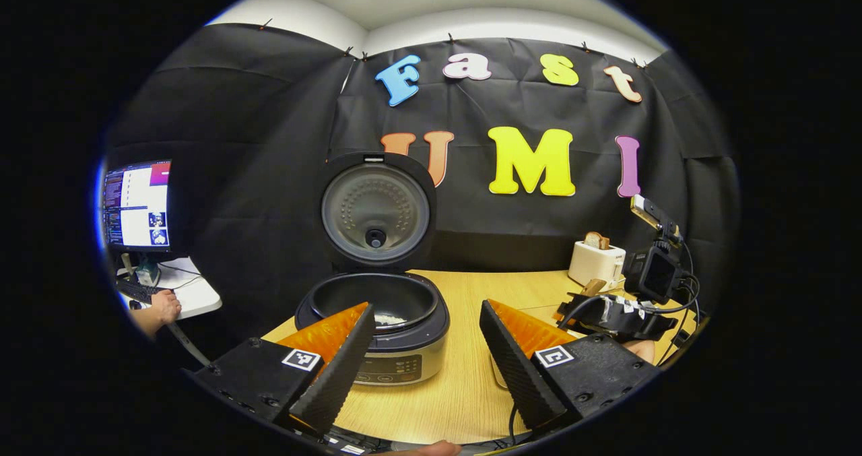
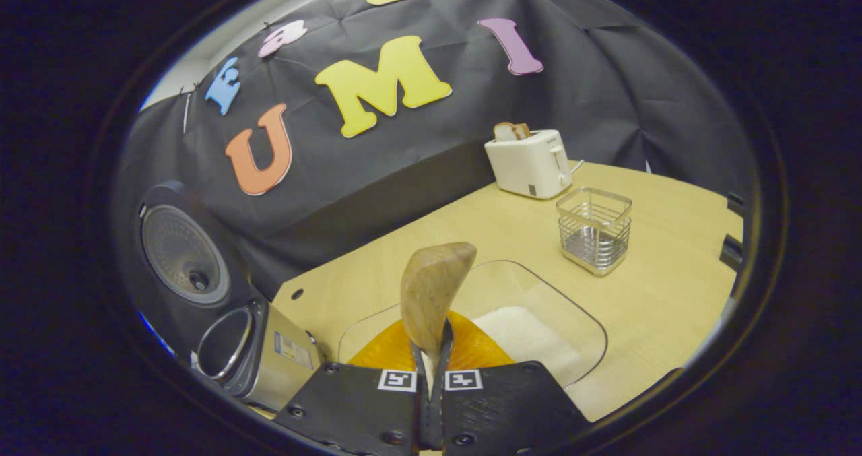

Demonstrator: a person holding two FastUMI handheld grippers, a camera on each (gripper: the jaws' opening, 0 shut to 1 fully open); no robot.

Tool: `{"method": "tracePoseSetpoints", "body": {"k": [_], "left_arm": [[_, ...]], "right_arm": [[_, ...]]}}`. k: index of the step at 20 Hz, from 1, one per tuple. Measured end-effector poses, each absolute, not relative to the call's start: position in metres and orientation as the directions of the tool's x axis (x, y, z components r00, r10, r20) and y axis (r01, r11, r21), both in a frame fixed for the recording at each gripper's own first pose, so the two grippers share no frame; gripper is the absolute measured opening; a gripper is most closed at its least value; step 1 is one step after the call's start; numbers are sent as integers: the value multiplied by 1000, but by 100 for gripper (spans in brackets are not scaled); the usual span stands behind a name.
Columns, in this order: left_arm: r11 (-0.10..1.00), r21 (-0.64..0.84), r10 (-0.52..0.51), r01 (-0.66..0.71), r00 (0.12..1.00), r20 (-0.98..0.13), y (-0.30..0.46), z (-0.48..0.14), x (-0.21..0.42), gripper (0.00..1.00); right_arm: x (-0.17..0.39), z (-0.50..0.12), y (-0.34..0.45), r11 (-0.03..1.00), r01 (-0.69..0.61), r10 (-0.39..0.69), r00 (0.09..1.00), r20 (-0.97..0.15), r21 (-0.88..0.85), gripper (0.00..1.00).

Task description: Close the left gripper, press the button to open the rice cooker; take a wooden spoon from the chopstick holder with the right hand, scoop a spoonful of rice and pour it into the rice cooker, then put the wooden spoon back into the chopstick holder.

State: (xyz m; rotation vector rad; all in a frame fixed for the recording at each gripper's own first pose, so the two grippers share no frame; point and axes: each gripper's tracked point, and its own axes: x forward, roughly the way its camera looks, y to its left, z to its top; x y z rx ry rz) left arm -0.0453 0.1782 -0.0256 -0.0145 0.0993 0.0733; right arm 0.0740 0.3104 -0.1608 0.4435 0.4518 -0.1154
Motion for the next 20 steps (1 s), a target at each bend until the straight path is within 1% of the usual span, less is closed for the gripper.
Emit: {"method": "tracePoseSetpoints", "body": {"k": [4,8,12,14,16,20], "left_arm": [[998,-16,56,-57,994,-94,174,-25,-45,99],[997,-24,64,-67,993,-99,178,-27,-45,99],[996,-28,80,-84,990,-115,185,-32,-42,99],[996,-27,87,-91,989,-120,186,-33,-42,99],[995,-26,90,-94,988,-124,187,-35,-41,99],[995,-22,94,-98,988,-123,186,-35,-40,99]], "right_arm": [[78,-162,304,802,210,80,890,-449,559,1],[81,-173,292,660,253,162,871,-463,707,1],[81,-172,296,519,258,259,861,-438,815,1],[79,-169,294,481,267,261,866,-426,835,1],[78,-168,292,465,275,261,866,-427,842,1],[75,-165,287,406,284,287,863,-416,869,1]]}}
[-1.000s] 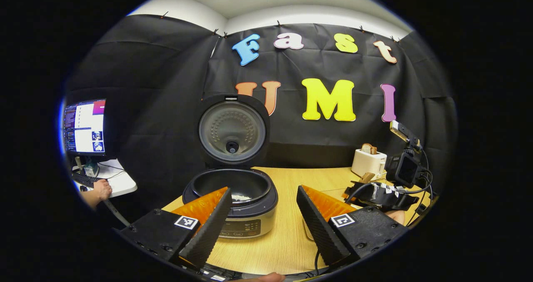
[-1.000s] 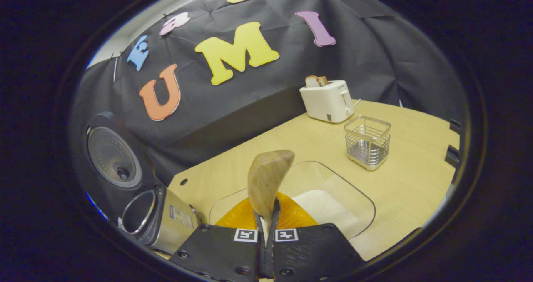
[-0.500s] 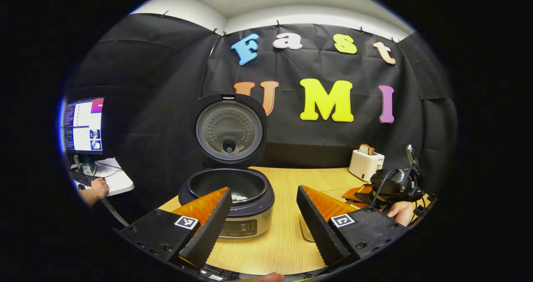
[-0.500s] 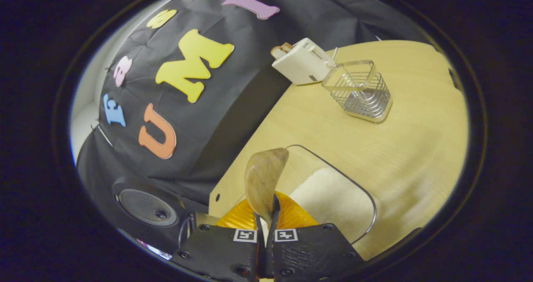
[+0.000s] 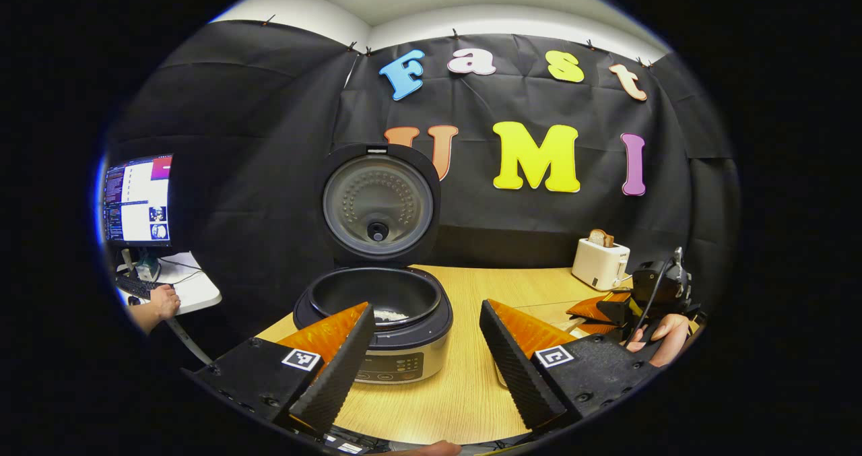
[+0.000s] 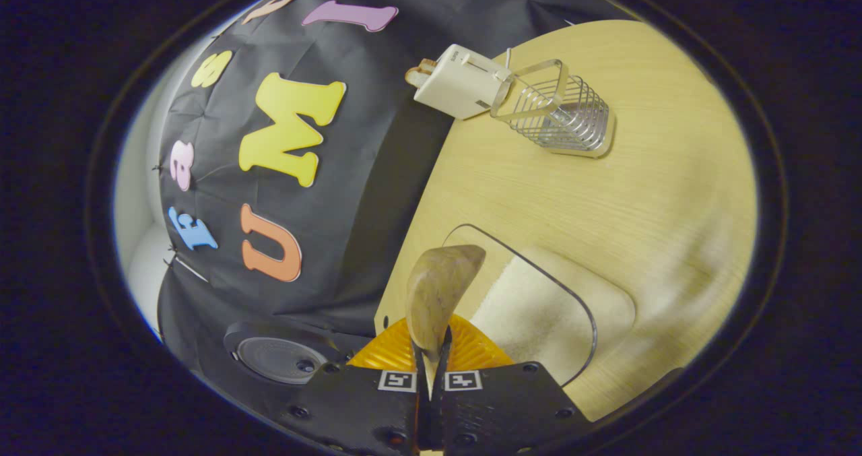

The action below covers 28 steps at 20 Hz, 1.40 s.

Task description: Close the left gripper, press the button to open the rice cooker; take a wooden spoon from the chopstick holder with the right hand, scoop a spoonful of rice and pour it into the rice cooker, then put the wooden spoon back into the chopstick holder.

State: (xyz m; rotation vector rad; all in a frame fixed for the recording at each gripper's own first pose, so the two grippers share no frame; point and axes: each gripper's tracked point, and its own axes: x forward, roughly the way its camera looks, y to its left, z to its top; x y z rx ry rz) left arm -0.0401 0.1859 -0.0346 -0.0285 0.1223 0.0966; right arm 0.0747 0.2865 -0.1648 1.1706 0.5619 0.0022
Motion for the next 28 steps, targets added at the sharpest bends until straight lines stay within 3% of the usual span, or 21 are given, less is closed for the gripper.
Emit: {"method": "tracePoseSetpoints", "body": {"k": [6,17,21,28], "left_arm": [[994,-10,107,-109,987,-122,185,-35,-38,99],[988,-6,155,-157,978,-142,197,-44,-33,100],[985,12,171,-171,972,-159,201,-49,-32,100],[985,17,172,-171,975,-142,212,-41,-40,100]], "right_arm": [[70,-155,253,304,292,275,885,-377,907,1],[68,-132,233,-52,280,433,871,-231,959,1],[76,-121,229,-80,272,440,873,-211,959,1],[70,-102,263,-22,269,467,854,-228,963,0]]}}
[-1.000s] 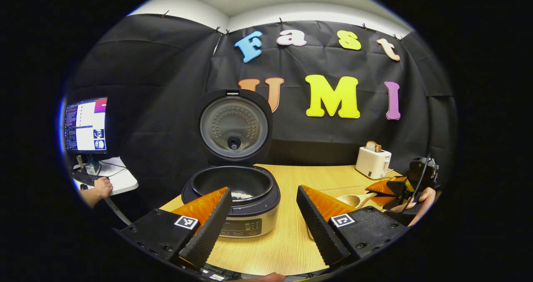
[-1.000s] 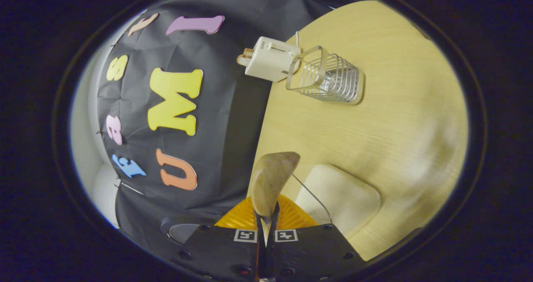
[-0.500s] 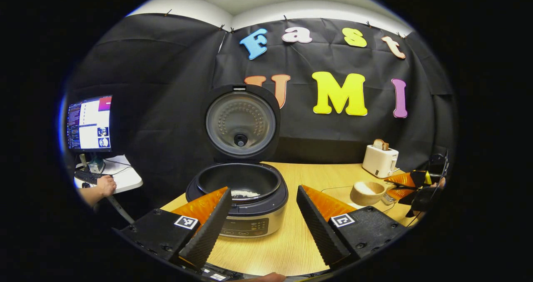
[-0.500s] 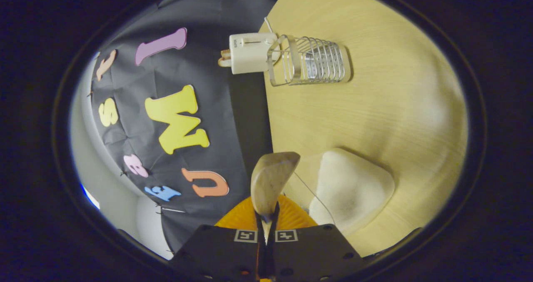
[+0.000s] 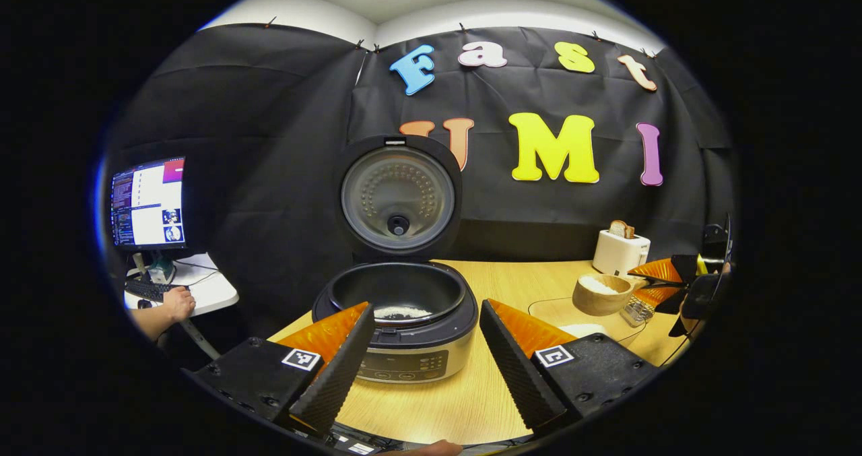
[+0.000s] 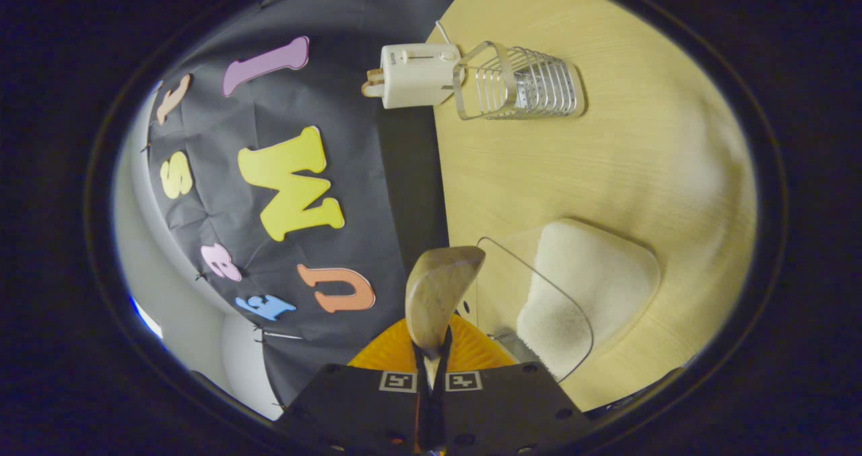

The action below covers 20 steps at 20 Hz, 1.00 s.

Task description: Close the left gripper, press the button to open the rice cooker; take a wooden spoon from the chopstick holder with the right hand, scoop a spoonful of rice and pour it into the rice cooker, then put the wooden spoon back into the chopstick holder.

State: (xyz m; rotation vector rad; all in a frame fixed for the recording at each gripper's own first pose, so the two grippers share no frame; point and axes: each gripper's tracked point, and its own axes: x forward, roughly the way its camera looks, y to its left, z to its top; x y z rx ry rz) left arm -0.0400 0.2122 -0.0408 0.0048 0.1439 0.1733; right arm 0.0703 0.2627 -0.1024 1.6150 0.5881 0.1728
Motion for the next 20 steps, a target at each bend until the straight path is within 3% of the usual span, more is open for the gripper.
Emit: {"method": "tracePoseSetpoints", "body": {"k": [9,20], "left_arm": [[974,-30,217,-223,967,-135,261,-40,-54,99],[961,-53,258,-271,950,-178,299,-53,-67,99]], "right_arm": [[68,-51,353,81,188,527,825,-202,979,0],[91,-29,455,320,99,500,827,-257,942,0]]}}
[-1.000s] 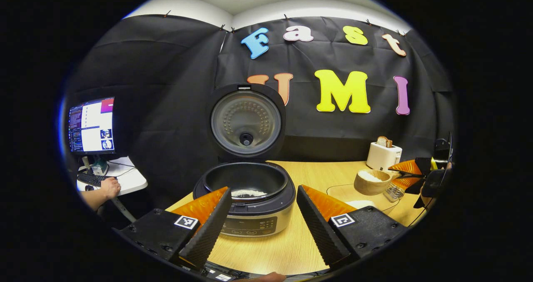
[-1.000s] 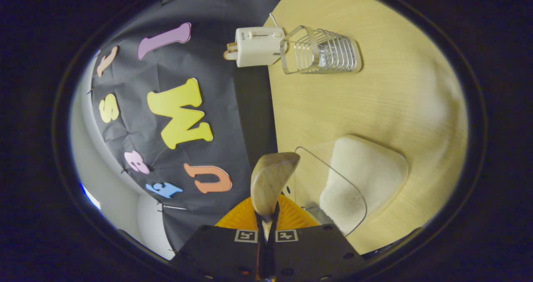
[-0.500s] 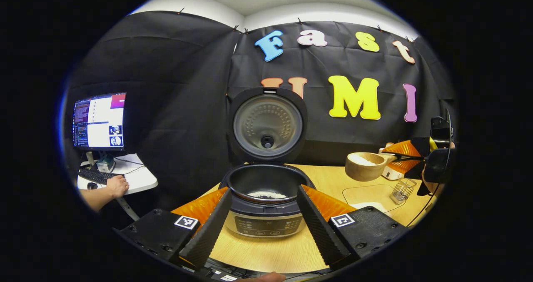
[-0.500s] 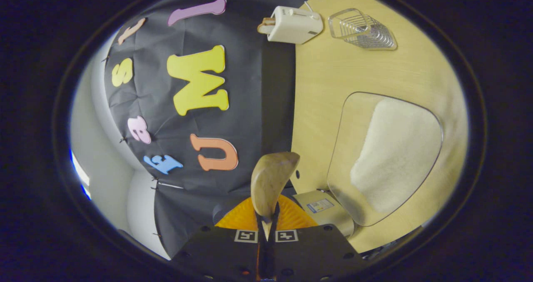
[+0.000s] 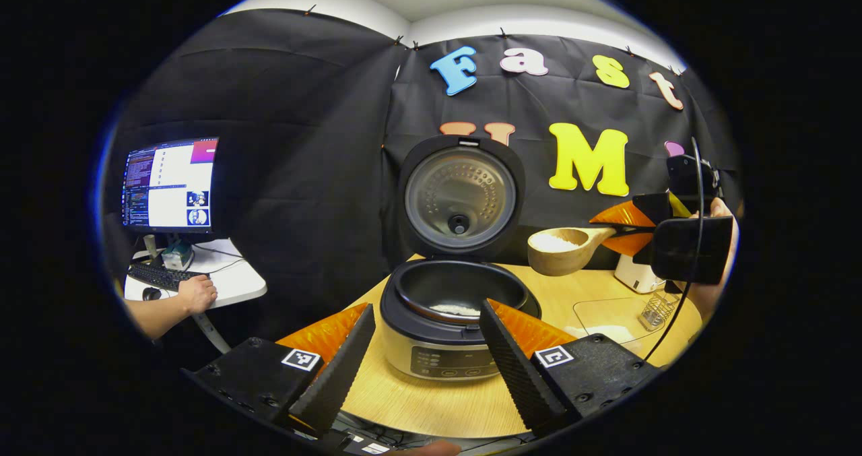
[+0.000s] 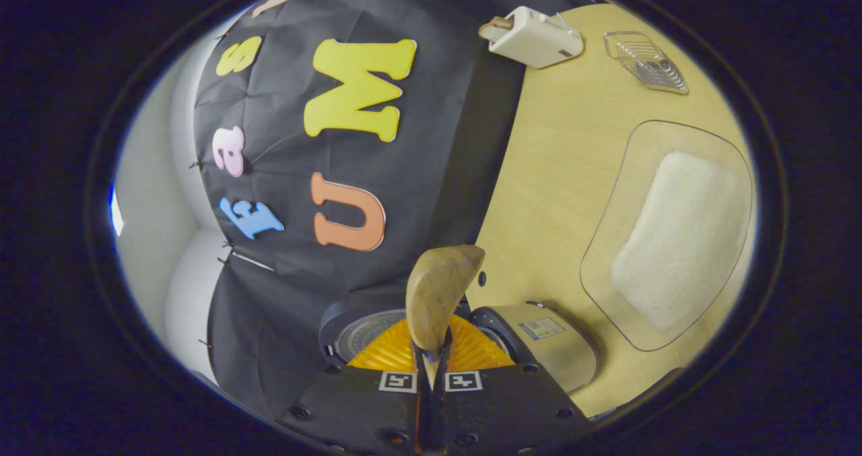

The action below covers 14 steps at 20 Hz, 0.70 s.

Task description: Close the left gripper, press the button to open the rice cooker; take a wooden spoon from the chopstick holder with the right hand, scoop a spoonful of rice and pour it into the rice cooker, then put the wooden spoon back into the chopstick holder.

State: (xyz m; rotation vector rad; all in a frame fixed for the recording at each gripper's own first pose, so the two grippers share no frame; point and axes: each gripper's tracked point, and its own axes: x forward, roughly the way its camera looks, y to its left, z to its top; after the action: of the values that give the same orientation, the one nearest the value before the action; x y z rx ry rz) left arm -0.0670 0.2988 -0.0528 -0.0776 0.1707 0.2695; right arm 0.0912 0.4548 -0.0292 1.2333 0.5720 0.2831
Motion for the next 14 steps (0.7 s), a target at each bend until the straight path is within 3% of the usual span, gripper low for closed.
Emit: {"method": "tracePoseSetpoints", "body": {"k": [7,14], "left_arm": [[962,-27,263,-272,946,-189,302,-56,-67,99],[963,-27,260,-270,947,-188,304,-55,-67,100]], "right_arm": [[116,-27,503,532,40,449,833,-322,846,0],[141,-7,532,774,-111,366,882,-297,623,0]]}}
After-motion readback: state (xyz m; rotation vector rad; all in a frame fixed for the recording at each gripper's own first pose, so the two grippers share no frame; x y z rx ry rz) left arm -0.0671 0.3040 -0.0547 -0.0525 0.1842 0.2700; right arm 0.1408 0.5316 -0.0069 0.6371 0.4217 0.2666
